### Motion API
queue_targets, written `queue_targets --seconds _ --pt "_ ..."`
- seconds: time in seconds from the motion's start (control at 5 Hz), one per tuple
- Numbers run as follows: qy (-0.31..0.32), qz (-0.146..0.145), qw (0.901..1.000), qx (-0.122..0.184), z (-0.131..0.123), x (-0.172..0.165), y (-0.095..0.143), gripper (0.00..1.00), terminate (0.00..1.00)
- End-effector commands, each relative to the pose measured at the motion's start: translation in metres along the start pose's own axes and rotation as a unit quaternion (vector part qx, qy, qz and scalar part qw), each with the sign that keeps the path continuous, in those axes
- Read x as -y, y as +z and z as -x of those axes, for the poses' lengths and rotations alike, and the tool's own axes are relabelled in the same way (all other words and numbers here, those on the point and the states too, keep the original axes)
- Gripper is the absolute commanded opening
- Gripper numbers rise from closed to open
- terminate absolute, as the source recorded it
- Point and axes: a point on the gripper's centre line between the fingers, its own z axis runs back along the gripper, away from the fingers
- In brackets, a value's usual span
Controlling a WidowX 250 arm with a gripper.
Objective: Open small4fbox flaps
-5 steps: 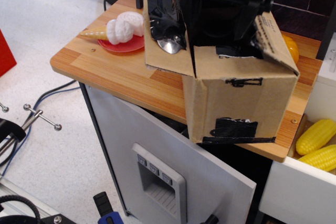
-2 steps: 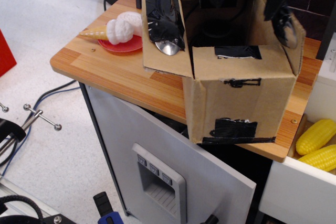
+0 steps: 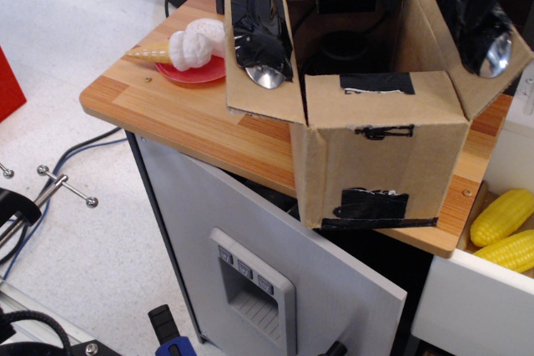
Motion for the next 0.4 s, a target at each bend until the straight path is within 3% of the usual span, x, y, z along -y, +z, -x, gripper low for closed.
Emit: queue_targets --seconds 0.0,0.2 --pt "-0.007 0.02 0.9993 0.032 -0.001 0.024 -0.003 1.0 0.0" --pt "-0.006 0.033 0.9989 0.032 0.004 0.028 -0.014 1.0 1.0"
